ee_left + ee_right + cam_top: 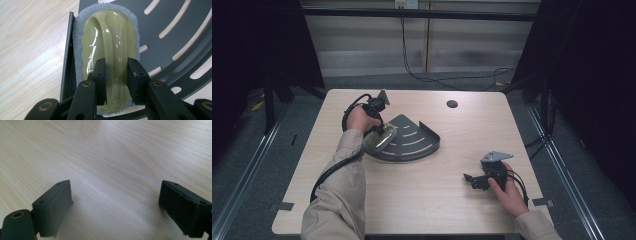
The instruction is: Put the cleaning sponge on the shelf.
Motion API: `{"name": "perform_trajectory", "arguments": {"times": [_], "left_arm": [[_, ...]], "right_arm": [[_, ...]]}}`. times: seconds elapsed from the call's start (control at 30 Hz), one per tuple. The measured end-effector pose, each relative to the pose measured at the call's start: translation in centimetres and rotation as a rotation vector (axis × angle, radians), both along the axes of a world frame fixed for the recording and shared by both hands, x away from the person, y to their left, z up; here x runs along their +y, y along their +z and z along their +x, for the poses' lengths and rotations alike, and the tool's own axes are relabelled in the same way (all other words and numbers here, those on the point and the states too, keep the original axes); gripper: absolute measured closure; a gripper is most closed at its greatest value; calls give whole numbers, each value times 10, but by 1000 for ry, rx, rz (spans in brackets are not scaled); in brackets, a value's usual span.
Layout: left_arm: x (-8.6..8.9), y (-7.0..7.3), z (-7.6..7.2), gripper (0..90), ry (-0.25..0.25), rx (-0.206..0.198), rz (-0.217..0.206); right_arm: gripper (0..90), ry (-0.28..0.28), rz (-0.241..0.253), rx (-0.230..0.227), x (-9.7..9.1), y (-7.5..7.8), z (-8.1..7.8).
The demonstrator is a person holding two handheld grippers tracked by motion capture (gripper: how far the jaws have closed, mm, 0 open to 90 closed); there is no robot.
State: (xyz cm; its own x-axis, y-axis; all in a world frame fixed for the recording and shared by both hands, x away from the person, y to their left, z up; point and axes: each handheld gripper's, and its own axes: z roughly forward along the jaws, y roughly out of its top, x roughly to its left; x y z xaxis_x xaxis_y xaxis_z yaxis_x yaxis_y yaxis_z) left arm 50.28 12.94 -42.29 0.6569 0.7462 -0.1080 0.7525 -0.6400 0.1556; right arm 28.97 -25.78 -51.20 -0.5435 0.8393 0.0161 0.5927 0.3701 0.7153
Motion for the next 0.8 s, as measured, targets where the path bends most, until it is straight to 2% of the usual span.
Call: {"name": "perform_trajectory", "arguments": {"times": [0.23, 0.33, 0.43, 0.6, 0.8], "left_arm": [[2, -2, 0, 690, 10, -3, 11], [2, -3, 0, 677, 18, -4, 3], [2, -2, 0, 647, 26, -16, -1], [2, -1, 0, 589, 33, -8, -4], [2, 2, 0, 506, 58, -30, -12]], "right_arm": [[111, 0, 1, 1, 0, 0, 0], [111, 0, 1, 1, 0, 0, 0], [111, 0, 0, 0, 0, 0, 0], [111, 0, 1, 1, 0, 0, 0], [111, 0, 0, 0, 0, 0, 0]]}}
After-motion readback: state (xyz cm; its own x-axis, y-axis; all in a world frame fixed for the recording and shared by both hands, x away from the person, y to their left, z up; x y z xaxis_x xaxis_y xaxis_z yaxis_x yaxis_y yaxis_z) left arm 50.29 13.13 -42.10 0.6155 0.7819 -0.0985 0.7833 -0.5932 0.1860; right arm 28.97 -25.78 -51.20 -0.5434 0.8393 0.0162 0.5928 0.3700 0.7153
